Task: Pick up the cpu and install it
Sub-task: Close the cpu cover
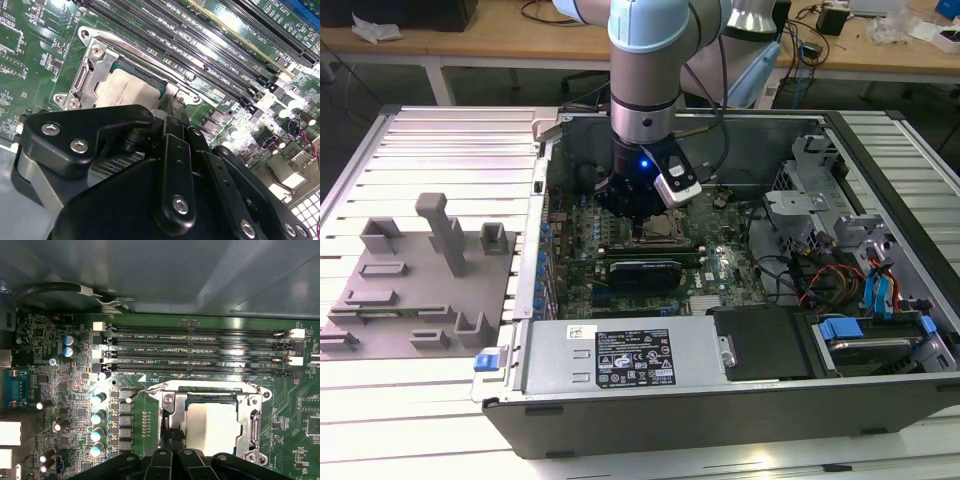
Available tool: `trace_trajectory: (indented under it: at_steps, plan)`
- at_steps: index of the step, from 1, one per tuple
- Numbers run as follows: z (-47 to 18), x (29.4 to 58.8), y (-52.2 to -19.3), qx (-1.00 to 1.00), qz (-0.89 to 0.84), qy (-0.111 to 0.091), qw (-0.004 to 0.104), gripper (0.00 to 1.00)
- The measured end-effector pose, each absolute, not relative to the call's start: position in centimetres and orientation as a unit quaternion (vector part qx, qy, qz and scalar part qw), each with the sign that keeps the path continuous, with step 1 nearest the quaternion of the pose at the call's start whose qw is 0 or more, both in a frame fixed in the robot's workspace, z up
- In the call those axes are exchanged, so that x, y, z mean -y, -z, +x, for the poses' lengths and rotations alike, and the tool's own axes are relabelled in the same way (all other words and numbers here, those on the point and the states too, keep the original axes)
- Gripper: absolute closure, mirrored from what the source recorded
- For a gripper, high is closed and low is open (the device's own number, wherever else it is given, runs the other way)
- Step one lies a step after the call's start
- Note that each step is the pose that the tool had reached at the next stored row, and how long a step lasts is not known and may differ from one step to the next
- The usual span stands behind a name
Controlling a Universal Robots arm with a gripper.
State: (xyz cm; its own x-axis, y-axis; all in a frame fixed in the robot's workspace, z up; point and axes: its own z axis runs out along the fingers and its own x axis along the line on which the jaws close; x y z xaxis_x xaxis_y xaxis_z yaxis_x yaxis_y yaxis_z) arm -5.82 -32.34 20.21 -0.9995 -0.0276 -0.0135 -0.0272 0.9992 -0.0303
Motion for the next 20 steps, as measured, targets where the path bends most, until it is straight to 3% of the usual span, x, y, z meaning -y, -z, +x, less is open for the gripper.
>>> trace_trajectory:
  at_steps: [20]
  plan:
    - [-5.82, 31.77, -21.06, -1.000, -0.014, 0.017, 0.007, 0.89]
